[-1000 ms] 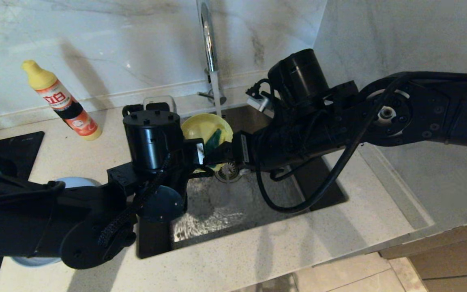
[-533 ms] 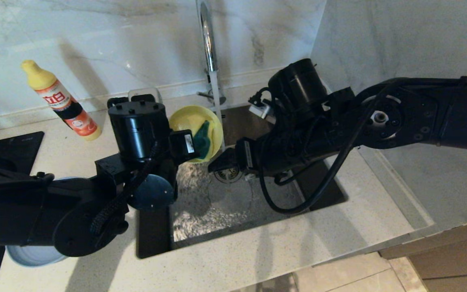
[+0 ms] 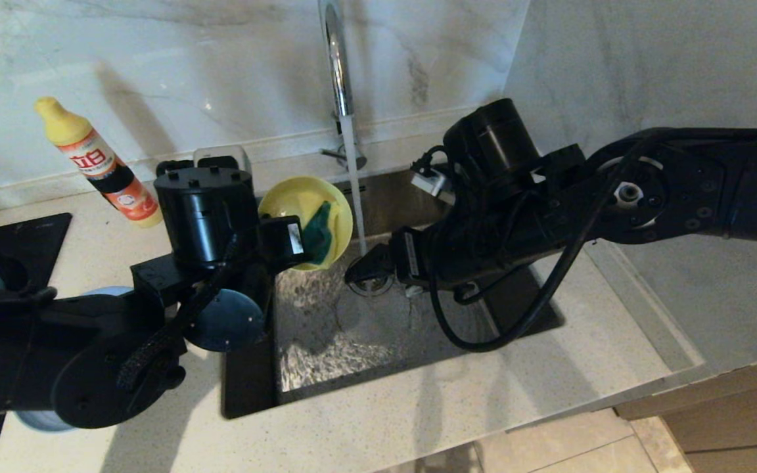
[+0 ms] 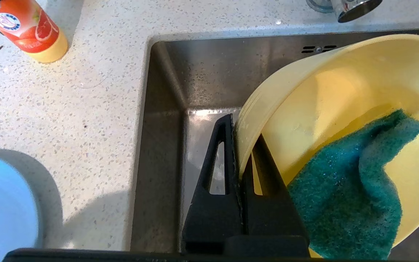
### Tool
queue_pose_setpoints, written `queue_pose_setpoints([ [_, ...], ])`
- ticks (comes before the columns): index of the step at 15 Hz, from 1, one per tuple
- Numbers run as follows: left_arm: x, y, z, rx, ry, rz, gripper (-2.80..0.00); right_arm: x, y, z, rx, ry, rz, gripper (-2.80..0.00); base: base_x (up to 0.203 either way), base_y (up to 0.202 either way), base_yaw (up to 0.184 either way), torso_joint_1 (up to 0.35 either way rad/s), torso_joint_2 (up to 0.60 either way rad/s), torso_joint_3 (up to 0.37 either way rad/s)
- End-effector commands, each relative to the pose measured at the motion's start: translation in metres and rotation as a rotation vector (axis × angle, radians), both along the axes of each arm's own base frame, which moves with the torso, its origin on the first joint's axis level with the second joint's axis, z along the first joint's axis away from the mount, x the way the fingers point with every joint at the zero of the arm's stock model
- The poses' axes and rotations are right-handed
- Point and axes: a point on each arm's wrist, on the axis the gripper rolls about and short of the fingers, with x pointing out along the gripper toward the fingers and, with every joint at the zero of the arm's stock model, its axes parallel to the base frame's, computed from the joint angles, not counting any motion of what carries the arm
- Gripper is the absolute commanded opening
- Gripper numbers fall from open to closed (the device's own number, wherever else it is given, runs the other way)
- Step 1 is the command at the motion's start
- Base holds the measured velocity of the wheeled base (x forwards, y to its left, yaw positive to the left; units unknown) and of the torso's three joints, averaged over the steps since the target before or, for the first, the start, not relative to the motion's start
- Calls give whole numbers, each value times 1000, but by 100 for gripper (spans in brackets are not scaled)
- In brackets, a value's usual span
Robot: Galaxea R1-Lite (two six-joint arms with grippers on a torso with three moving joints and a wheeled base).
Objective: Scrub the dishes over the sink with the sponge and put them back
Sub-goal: Wipe the bowl
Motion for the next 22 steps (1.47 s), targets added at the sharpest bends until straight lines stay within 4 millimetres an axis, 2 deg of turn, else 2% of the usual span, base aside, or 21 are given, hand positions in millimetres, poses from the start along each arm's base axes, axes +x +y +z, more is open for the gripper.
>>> queue_pose_setpoints([
  [1, -6, 4, 1, 0, 1, 5, -280, -4, -4, 5, 6, -4, 1, 0, 0, 0, 0, 0, 0, 0],
  [13, -14, 8, -11, 8, 29, -2, -280, -6, -5, 9, 16, -15, 2, 0, 0, 0, 0, 0, 0, 0],
  [18, -14, 6, -23, -8, 51, 4, -280, 2, 7, 8, 25, -38, -4, 0, 0, 0, 0, 0, 0, 0],
  [19, -14, 6, -23, -9, 51, 4, -280, 5, 9, 8, 19, -56, -31, 0, 0, 0, 0, 0, 0, 0],
  [22, -13, 6, -21, -19, 45, 5, -280, 20, 30, -10, -39, -153, -205, 0, 0, 0, 0, 0, 0, 0],
])
